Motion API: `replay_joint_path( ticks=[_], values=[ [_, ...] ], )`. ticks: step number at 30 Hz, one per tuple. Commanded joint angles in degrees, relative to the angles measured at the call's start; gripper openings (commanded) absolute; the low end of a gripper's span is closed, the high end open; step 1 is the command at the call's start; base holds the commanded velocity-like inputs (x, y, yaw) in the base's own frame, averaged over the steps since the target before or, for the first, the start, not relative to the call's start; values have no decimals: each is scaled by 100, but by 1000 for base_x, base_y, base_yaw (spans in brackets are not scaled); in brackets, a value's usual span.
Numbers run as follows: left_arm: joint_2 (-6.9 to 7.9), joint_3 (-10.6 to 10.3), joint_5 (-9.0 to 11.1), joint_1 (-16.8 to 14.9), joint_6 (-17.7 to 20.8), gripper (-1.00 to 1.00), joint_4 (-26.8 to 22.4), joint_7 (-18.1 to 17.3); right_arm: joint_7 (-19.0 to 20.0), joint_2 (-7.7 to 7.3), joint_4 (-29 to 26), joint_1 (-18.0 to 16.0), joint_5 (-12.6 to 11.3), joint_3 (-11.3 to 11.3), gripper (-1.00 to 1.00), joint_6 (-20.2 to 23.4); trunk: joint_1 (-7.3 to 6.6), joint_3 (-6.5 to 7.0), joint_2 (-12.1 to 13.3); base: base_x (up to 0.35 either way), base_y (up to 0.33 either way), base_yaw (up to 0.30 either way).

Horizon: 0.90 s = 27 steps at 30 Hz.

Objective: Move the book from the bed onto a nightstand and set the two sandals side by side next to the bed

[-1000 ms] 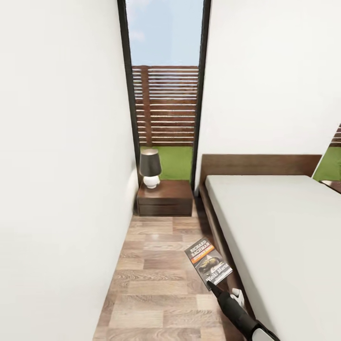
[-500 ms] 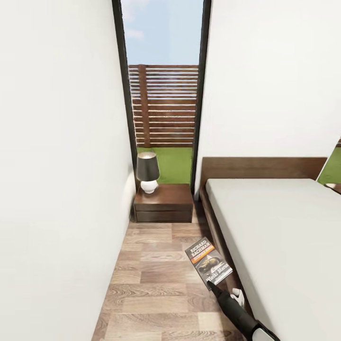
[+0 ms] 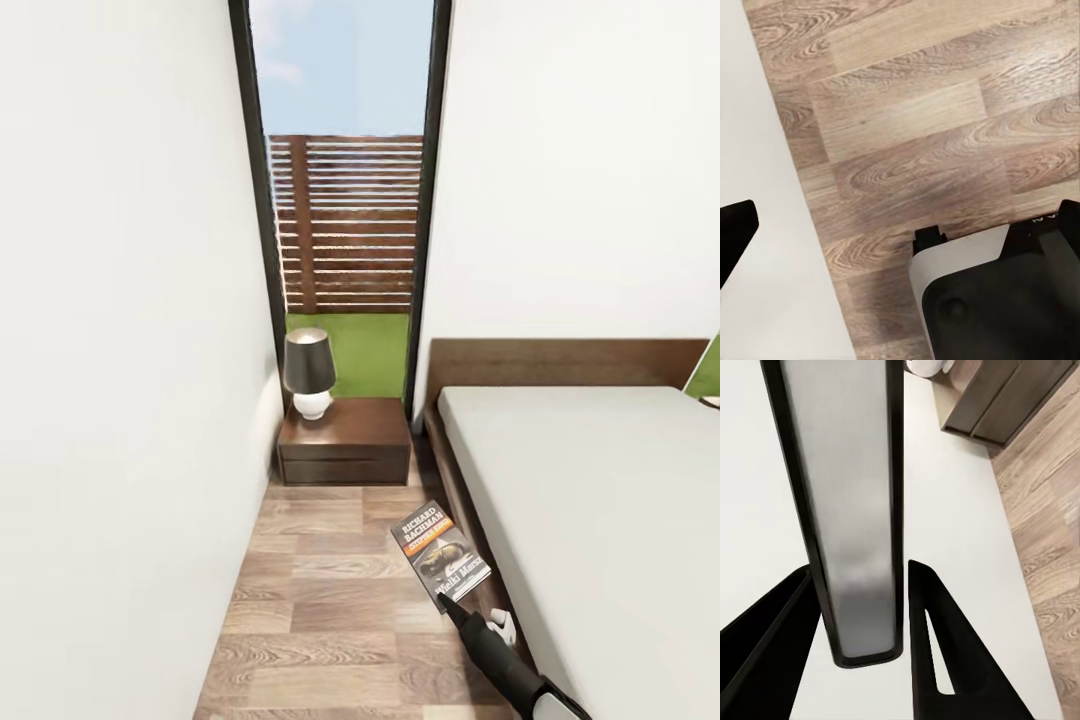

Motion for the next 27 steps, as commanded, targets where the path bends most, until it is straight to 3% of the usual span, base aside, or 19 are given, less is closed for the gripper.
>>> replay_joint_path(
  ticks=[1,27],
  values=[
    [2,1,-60,-1,32,100,-15,-26,18,-3,-2,-6,-68,18,-100,55,7,-12,-12,335,0,0],
    [2,1,-60,-1,26,100,-16,-18,15,6,-2,-5,-68,18,-100,55,7,-12,-12,335,0,0]
  ],
)
